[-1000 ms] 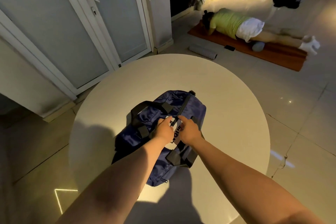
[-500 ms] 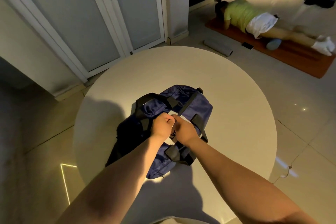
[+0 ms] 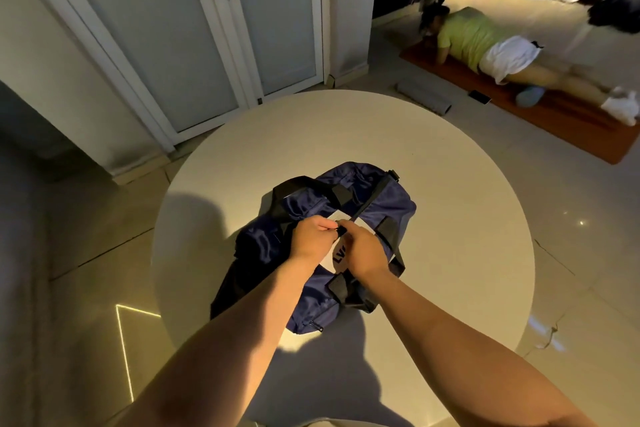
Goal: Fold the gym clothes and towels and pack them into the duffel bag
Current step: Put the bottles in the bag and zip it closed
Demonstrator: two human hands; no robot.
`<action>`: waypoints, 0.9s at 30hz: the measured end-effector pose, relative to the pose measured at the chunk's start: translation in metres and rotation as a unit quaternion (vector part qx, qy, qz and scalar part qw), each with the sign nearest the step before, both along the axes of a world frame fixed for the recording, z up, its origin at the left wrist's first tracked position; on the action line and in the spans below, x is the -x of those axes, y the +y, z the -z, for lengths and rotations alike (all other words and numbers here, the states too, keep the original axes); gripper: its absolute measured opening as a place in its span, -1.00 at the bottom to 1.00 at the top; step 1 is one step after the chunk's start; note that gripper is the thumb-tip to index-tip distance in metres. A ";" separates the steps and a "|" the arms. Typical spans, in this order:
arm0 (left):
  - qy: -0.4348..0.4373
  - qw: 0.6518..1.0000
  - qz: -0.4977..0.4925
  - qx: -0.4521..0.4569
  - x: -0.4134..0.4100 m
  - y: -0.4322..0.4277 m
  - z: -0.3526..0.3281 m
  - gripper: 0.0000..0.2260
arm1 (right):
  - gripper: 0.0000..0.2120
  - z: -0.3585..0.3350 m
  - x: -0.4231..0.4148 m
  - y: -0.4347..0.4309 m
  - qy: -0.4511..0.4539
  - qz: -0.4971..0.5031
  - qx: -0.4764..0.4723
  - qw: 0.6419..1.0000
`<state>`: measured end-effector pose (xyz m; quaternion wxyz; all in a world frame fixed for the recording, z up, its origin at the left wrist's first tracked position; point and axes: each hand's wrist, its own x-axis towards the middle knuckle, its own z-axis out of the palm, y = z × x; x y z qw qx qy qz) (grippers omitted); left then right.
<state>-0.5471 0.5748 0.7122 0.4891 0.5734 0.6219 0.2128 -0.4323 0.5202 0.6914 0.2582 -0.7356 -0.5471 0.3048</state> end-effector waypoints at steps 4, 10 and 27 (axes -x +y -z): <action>-0.047 0.998 -0.039 0.027 0.001 -0.003 -0.004 -0.78 | -0.68 -0.007 0.006 0.005 0.039 0.071 -0.013 0.997; -0.037 0.999 -0.029 -0.016 0.014 -0.009 -0.012 -0.80 | -0.77 -0.012 0.009 0.016 0.079 0.130 -0.029 0.988; -0.016 0.995 0.007 -0.102 0.082 -0.052 -0.011 -0.78 | -0.63 -0.007 0.074 -0.022 -0.015 -0.019 -0.007 1.000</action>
